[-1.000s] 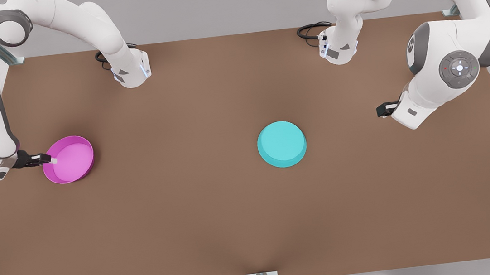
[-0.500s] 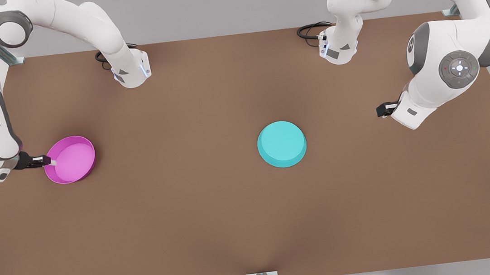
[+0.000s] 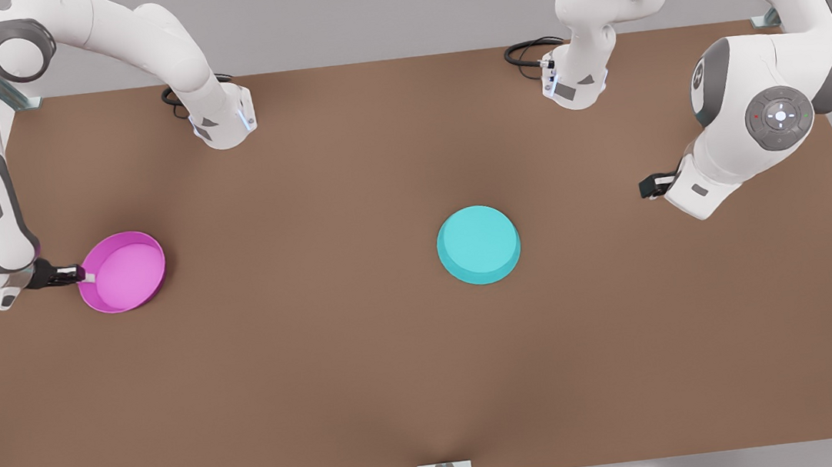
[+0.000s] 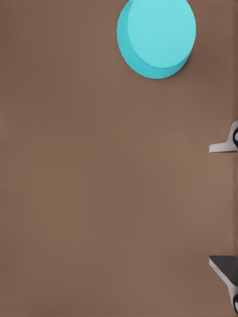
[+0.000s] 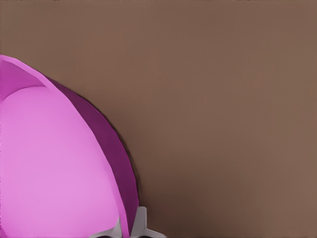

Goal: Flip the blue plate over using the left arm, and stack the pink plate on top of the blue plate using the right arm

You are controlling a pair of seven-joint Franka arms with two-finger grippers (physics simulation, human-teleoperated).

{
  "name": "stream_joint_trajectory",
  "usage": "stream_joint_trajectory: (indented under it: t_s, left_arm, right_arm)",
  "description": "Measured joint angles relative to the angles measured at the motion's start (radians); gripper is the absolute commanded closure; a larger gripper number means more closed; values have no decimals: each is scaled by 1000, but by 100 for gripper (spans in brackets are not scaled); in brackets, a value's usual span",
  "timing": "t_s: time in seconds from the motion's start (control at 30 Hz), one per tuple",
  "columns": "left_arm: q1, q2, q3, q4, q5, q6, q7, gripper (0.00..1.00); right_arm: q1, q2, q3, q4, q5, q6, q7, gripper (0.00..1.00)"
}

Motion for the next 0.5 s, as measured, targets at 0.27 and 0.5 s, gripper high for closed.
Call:
stream_joint_trajectory:
  t_s: [0.27,0.5]
  left_arm:
    - [-2,0,0,0,-1,0,-2,0]
    - [-2,0,0,0,0,-1,-1,0]
  right_arm:
    - [-22,-50,106,34,60,-142,80,79]
    - [-35,-80,366,4,64,-156,251,79]
